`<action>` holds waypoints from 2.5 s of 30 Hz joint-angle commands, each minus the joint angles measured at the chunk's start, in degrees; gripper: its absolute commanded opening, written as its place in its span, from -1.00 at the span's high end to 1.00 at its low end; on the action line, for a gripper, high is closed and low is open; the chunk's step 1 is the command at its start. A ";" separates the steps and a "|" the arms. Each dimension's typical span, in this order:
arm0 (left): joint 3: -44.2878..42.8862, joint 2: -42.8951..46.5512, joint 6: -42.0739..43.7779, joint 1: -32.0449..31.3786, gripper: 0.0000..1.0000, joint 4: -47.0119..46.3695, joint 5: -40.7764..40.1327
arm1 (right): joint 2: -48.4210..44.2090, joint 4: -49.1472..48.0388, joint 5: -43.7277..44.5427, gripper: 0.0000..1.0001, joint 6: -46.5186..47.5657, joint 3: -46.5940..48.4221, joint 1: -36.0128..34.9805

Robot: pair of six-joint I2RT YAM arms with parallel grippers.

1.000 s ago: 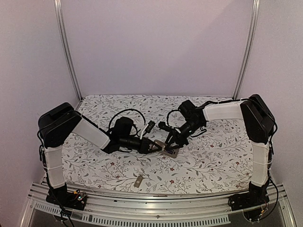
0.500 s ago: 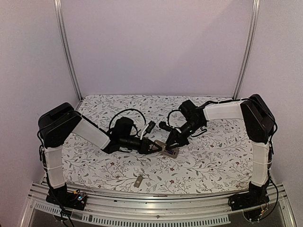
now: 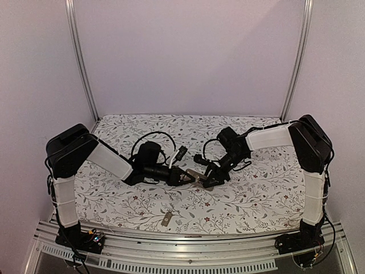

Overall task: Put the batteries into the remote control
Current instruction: Press the battery in the battery compartment, then move the right arm with the battery cover to the center of the board.

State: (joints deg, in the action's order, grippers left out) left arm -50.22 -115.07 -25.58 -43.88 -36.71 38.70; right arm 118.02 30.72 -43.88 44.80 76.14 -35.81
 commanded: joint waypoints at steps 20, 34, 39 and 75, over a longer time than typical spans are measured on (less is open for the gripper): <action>1.75 -1.39 0.53 -0.77 1.00 9.13 -3.39 | -2.47 1.97 -1.03 0.39 0.04 1.21 2.24; 1.79 -1.38 0.49 -0.77 1.00 9.14 -3.45 | -2.85 -2.69 0.42 0.62 -1.79 -1.72 2.10; 2.22 -1.24 -0.57 -0.69 1.00 8.38 -3.61 | -5.21 -4.61 1.66 -0.21 -3.29 -2.32 2.11; 31.72 73.42 -13.08 -0.46 1.00 27.60 -43.95 | -34.33 -39.67 23.82 -0.37 -50.85 -14.42 -12.74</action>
State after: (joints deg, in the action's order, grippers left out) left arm -21.52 -47.64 -35.70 -43.68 -14.92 -0.56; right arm 77.21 -18.35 -16.91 3.90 53.19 -47.29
